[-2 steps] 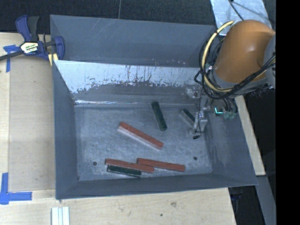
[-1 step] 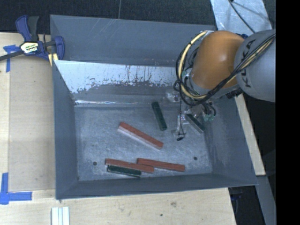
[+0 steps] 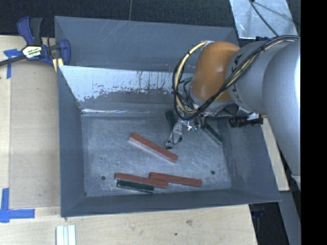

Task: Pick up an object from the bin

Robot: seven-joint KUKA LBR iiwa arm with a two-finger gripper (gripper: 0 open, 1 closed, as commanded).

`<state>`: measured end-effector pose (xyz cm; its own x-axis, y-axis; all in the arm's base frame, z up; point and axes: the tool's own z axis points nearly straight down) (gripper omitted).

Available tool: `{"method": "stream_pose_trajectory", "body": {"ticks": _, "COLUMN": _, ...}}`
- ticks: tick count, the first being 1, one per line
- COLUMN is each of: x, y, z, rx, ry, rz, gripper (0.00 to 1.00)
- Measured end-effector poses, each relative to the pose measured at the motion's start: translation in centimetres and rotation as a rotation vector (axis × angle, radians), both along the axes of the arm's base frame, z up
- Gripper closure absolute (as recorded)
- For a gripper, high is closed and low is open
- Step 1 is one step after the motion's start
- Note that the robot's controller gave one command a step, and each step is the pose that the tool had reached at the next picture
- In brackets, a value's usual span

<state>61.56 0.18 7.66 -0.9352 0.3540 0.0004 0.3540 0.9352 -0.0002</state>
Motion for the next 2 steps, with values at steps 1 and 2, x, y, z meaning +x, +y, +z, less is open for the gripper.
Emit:
{"method": "stream_pose_trajectory", "body": {"ticks": 1, "x": 0.0, "y": 0.0, "z": 0.0, "rx": -0.001, "ry": -0.001, "rz": 0.001, "gripper": 1.00}}
{"method": "stream_pose_trajectory", "body": {"ticks": 2, "x": -0.9, "y": -0.9, "z": 14.7, "rx": -0.001, "ry": -0.007, "rz": 0.096, "gripper": 1.00}}
